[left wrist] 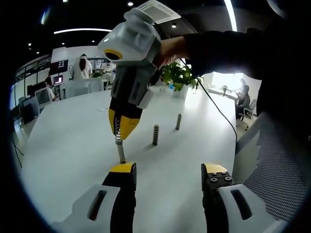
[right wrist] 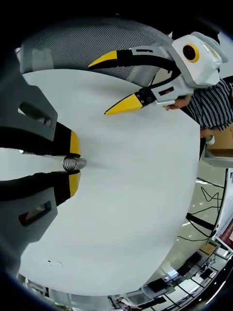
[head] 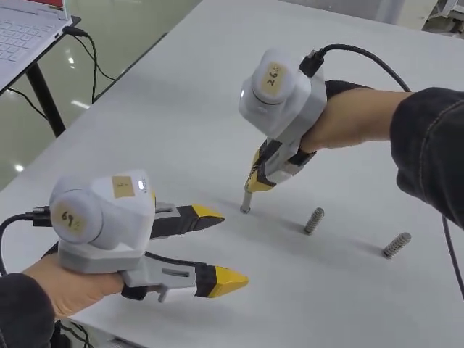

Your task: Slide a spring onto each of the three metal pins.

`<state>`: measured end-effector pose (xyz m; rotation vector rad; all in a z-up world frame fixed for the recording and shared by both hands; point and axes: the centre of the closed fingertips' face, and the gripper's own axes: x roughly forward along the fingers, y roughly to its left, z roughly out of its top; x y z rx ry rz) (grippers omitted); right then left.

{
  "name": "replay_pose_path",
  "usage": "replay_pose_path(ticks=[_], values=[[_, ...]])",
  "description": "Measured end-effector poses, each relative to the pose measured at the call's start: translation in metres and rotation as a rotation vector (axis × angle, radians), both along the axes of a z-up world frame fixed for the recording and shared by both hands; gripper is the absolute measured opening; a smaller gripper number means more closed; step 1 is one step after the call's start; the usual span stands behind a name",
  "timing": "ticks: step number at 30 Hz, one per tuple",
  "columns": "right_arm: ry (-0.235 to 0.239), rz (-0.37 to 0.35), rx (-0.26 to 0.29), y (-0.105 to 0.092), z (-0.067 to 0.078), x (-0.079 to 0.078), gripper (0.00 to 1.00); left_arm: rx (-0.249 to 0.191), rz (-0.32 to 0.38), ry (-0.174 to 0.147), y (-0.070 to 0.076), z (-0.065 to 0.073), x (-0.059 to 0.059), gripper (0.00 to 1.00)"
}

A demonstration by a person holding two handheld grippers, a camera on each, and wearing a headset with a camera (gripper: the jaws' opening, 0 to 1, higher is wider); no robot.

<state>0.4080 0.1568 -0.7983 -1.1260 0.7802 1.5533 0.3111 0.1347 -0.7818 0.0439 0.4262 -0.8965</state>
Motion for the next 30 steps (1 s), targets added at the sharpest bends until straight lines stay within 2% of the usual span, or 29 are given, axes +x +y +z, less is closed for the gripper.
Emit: replay_pose_path(ticks=[11, 19, 30], values=[[0.012, 0.005, -0.043, 0.0, -0.019, -0.003, 0.13, 0.003, 0.004, 0.005, 0.004, -0.002, -0.002, 0.52], [0.024, 0.005, -0.05, 0.0, -0.03, -0.004, 0.13, 0.003, 0.001, 0.013, 0.002, -0.005, -0.003, 0.51], [0.031, -0.008, -0.062, -0.002, -0.038, -0.01, 0.13, 0.0, 0.008, 0.016, 0.005, -0.007, -0.002, 0.51]])
